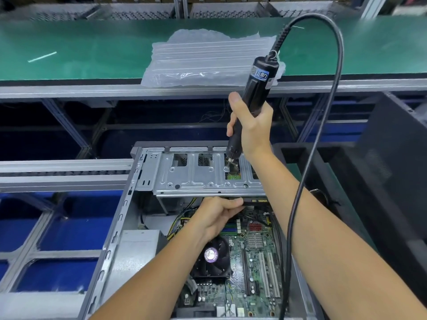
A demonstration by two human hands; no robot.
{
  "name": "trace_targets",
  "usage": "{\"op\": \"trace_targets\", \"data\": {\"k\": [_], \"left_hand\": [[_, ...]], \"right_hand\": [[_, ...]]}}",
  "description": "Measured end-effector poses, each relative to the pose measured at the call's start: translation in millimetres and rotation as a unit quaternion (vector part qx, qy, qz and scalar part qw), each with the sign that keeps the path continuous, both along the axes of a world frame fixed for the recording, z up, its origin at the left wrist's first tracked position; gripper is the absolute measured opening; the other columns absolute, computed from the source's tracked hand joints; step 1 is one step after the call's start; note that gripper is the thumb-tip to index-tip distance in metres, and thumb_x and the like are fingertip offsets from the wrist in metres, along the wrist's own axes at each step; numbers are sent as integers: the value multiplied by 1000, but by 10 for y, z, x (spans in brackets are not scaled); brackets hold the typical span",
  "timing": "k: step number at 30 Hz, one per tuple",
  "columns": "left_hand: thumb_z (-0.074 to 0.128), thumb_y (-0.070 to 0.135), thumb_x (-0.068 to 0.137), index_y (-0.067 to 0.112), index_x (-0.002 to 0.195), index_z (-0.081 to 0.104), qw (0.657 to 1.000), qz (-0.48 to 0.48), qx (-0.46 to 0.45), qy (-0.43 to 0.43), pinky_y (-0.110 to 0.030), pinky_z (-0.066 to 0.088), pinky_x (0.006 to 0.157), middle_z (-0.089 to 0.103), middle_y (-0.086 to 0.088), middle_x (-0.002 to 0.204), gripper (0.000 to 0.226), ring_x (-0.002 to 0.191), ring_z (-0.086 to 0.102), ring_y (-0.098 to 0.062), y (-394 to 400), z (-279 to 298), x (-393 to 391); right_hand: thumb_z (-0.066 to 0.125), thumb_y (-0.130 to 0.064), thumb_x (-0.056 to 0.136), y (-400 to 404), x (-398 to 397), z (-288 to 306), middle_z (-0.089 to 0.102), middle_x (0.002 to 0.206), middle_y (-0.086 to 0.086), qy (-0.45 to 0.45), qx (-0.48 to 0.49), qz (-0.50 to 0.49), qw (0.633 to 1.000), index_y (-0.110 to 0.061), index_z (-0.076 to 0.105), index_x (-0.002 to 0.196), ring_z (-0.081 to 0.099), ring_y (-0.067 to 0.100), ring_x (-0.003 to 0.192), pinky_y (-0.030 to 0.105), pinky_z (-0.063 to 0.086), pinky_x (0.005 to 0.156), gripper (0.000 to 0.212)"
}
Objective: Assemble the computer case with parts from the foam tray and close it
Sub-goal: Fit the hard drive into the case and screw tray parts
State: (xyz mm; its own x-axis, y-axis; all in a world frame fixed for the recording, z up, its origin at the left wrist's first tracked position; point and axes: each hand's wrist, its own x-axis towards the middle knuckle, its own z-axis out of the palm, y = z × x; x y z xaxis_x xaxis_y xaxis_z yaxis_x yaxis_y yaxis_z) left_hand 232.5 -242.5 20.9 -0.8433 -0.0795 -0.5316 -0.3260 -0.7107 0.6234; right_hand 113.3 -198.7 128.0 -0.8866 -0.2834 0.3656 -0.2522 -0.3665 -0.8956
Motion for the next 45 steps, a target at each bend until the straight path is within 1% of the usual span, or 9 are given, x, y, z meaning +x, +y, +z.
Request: {"op": "trace_targets", "data": {"k": [7,15,21,28,30,33,37,43,45], "left_hand": [[58,-17,78,6,67,77,999,-7,-25,27,-32,51,90,74,-11,87,32,89,70,-20,21,47,15],[57,-20,77,2,54,71,999,14,-43,-9,-30,54,79,68,-13,71,34,81,66,-24,41,14,-8],[58,-22,75,-4,61,67,999,25,-38,-22,-31,55,76,67,-14,71,24,79,66,-25,34,-13,-22],[58,-20,76,-6,70,65,998,28,-43,-19,-36,52,90,68,-14,71,16,82,65,-26,47,-22,-25],[57,-20,76,-5,67,64,998,32,-42,-18,-35,52,87,68,-12,68,20,79,65,-25,51,-23,-25],[56,-21,76,-6,70,64,998,39,-36,-15,-32,53,82,68,-13,70,18,79,65,-24,62,-26,-32],[56,-21,77,-2,64,64,998,53,-37,-7,-28,52,76,67,-10,67,25,75,64,-21,82,-28,-31],[55,-22,77,-4,72,60,997,65,-40,-12,-24,51,71,64,-9,65,20,72,63,-20,89,-2,-30],[55,-22,77,-4,76,60,997,64,-40,-14,-24,50,74,65,-8,66,18,73,64,-19,91,11,-22]], "right_hand": [[70,-33,84,-26,-5,-43,49,52,5,-8,4,-4,1000,-16,51,75,46,25,40,30,42,47,27],[67,-21,87,-107,56,-10,48,52,4,39,33,9,999,-12,48,71,45,24,38,31,42,46,26],[66,-22,87,-118,52,-31,47,50,6,50,57,18,997,-11,48,69,45,26,38,29,41,46,28],[64,-19,86,-124,31,-44,45,51,8,40,45,34,998,-4,52,76,43,24,37,28,39,43,22],[65,-20,86,-131,30,-47,45,52,8,49,53,49,996,-1,53,76,43,24,37,29,39,44,24],[67,-23,85,-130,24,-44,46,53,3,56,52,69,995,-4,51,73,44,23,37,29,39,43,28],[68,-36,79,-123,15,-43,44,56,9,42,43,67,996,5,51,75,43,24,37,29,38,43,44],[68,-28,84,-113,9,-51,45,55,8,41,49,62,996,-3,52,76,45,23,38,29,40,45,31],[66,-23,87,-125,11,-51,47,52,1,52,66,63,995,-5,50,74,47,21,38,27,41,46,27]]}}
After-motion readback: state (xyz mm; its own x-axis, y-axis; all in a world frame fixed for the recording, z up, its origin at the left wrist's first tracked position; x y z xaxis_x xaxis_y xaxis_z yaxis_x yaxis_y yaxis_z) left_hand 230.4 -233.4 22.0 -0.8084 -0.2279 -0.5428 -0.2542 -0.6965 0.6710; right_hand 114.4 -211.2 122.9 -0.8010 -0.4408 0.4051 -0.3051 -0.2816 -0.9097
